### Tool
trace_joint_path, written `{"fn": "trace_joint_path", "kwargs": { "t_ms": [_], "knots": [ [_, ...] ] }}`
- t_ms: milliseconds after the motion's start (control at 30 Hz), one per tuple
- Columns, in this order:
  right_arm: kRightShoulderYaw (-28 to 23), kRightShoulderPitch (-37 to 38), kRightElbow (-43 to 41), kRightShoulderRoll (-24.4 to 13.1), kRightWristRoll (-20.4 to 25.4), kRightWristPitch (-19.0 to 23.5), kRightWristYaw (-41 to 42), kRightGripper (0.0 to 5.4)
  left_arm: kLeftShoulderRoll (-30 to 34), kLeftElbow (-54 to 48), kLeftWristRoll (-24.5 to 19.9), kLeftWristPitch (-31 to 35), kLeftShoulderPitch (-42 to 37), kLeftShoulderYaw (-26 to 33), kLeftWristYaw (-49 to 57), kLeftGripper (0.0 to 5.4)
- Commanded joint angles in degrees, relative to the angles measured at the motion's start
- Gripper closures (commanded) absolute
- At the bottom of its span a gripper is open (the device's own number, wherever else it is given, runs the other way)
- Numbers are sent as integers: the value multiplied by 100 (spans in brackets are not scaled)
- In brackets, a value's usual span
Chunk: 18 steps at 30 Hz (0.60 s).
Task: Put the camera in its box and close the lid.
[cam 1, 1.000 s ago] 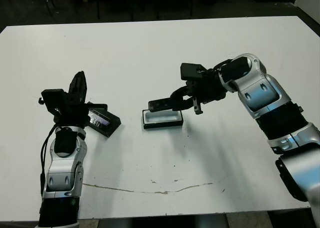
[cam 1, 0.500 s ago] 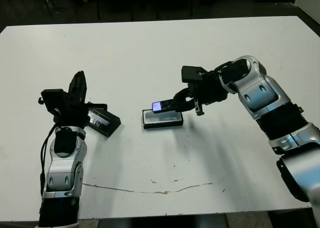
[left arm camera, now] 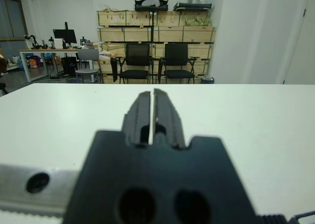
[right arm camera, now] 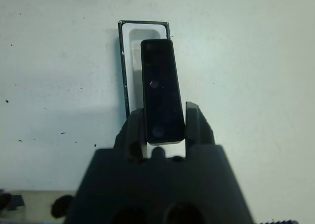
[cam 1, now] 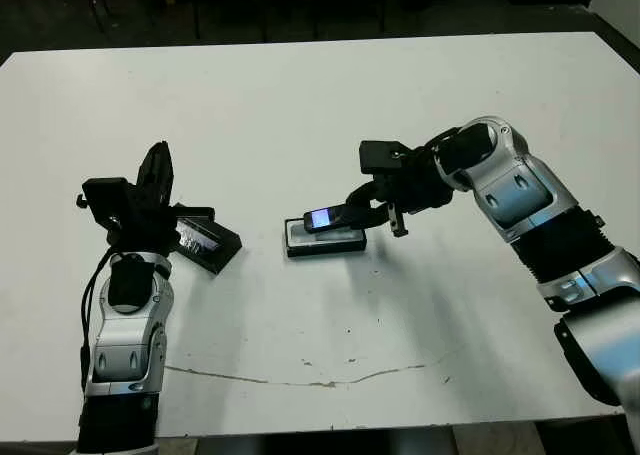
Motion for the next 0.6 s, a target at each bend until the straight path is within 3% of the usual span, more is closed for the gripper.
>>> {"fn": "trace_joint_path", "kwargs": {
  "t_ms": [33, 600],
  "knots": [
    [3, 88, 32, -52, -11, -52, 18, 483, 8, 55, 33, 100, 78, 7, 49, 540],
    [151, 137, 163, 6, -174, -240, 12, 483, 9, 82, 5, 18, 115, 9, 24, 540]
  ]
}}
